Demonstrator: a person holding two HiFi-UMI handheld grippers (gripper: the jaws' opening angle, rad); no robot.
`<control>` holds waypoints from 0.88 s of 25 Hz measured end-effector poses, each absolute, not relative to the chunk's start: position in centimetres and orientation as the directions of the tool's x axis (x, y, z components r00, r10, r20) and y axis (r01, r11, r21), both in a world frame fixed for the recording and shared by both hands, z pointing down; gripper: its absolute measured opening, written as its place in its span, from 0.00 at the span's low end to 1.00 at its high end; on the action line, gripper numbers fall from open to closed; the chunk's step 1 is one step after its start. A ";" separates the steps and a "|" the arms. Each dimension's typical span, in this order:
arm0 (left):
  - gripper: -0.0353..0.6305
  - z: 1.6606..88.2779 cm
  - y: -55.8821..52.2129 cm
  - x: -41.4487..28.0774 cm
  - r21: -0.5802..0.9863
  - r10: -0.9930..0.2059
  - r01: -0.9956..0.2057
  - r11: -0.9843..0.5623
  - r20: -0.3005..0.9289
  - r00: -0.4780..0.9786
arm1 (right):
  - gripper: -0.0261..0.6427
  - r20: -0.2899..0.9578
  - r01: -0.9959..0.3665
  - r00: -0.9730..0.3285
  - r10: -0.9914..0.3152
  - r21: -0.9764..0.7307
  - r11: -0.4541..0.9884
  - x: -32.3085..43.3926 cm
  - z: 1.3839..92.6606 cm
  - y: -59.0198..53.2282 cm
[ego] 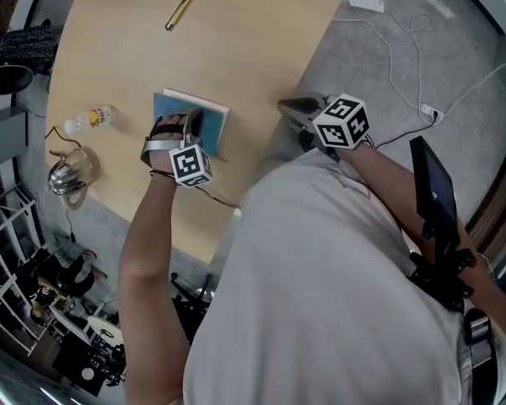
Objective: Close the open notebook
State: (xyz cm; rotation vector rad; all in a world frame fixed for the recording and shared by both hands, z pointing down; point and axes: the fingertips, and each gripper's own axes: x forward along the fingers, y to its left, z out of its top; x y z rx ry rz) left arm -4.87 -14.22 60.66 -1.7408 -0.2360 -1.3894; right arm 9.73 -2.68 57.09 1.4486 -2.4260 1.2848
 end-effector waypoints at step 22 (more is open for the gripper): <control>0.06 64.7 -13.3 -4.0 -0.328 -0.261 0.494 -0.805 0.944 0.201 | 0.06 0.412 -0.732 -0.608 -0.679 -0.622 0.278 13.1 56.5 -4.1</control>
